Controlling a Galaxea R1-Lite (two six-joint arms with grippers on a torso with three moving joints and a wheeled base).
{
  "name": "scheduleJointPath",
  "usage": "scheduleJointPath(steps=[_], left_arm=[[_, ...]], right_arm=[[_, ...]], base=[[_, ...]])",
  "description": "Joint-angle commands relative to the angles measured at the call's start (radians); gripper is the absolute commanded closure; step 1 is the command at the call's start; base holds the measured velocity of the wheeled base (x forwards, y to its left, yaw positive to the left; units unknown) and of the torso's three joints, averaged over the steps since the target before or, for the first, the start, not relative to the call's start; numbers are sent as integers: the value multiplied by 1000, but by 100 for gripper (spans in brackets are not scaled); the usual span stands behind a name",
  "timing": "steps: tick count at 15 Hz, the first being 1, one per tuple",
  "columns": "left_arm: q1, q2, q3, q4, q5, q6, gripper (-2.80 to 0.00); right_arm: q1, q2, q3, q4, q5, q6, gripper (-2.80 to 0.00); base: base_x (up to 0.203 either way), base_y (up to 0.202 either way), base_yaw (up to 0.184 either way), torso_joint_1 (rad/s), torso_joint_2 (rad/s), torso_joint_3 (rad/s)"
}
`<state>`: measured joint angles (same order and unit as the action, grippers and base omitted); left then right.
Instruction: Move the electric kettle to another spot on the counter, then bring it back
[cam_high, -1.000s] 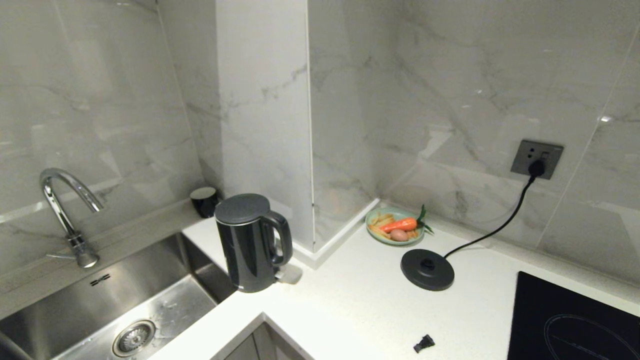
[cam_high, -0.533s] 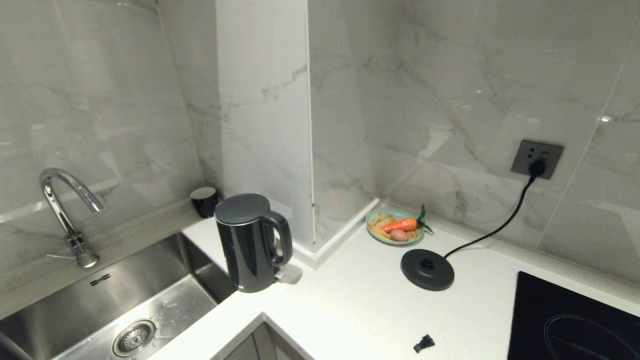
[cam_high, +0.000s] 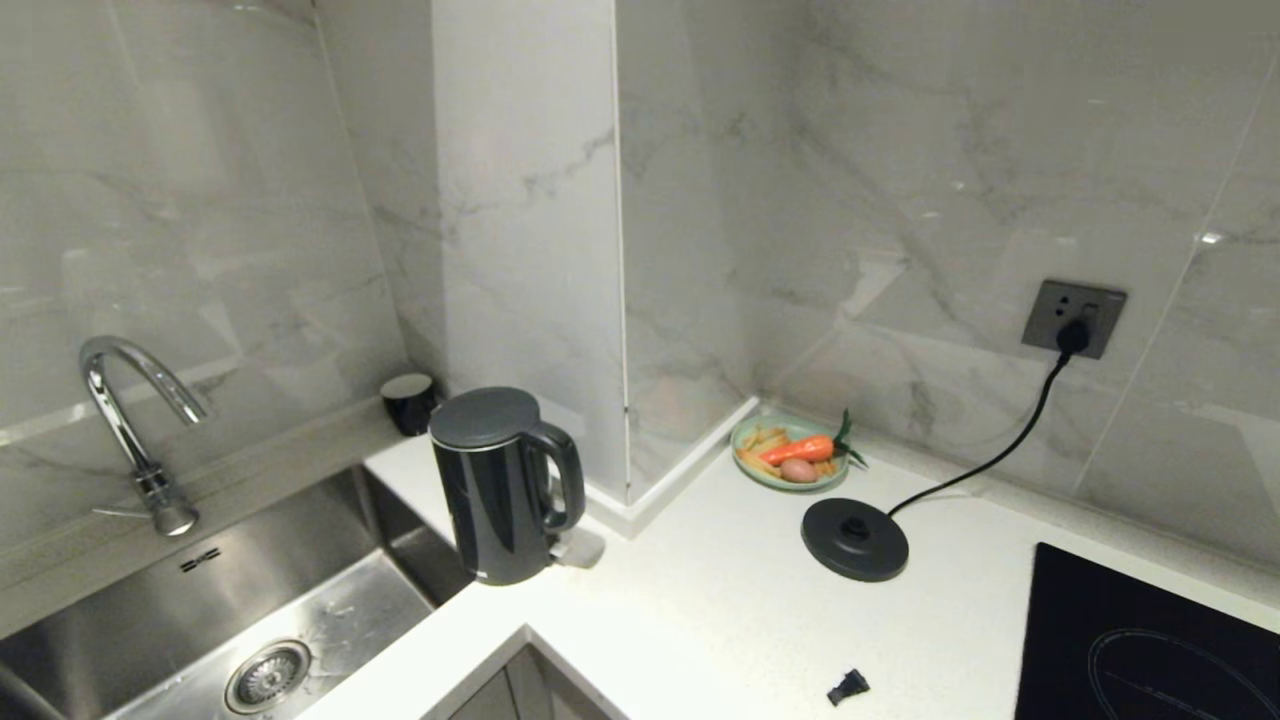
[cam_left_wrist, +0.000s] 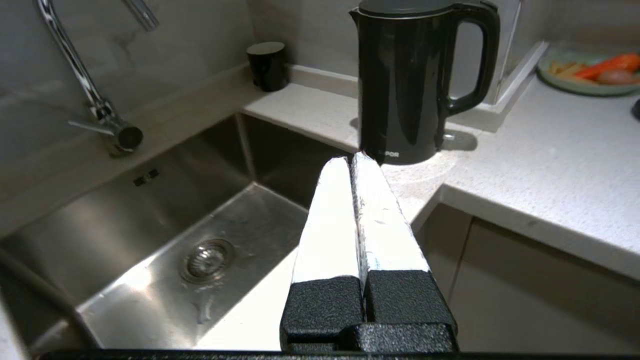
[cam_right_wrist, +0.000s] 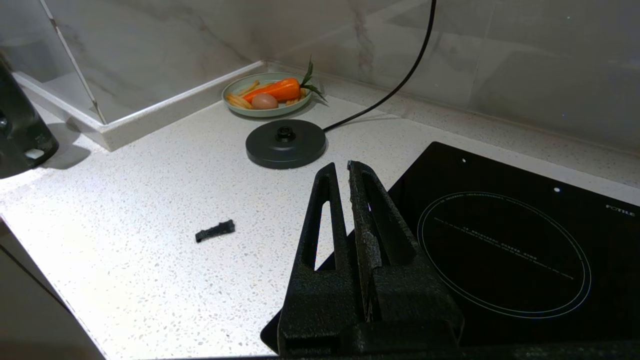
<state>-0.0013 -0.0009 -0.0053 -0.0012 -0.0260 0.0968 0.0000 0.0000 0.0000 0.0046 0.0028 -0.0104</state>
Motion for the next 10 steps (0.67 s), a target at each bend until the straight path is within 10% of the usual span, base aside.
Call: scheduleJointPath(steps=[1, 10], left_arm=[[1, 2, 4, 0, -4, -17, 0], [3, 3, 4, 0, -14, 6, 0]], right_arm=[[0, 0, 0, 0, 0, 0, 0], [0, 0, 0, 0, 0, 0, 0]], base=[[0, 0, 0, 0, 0, 0], [0, 0, 0, 0, 0, 0]])
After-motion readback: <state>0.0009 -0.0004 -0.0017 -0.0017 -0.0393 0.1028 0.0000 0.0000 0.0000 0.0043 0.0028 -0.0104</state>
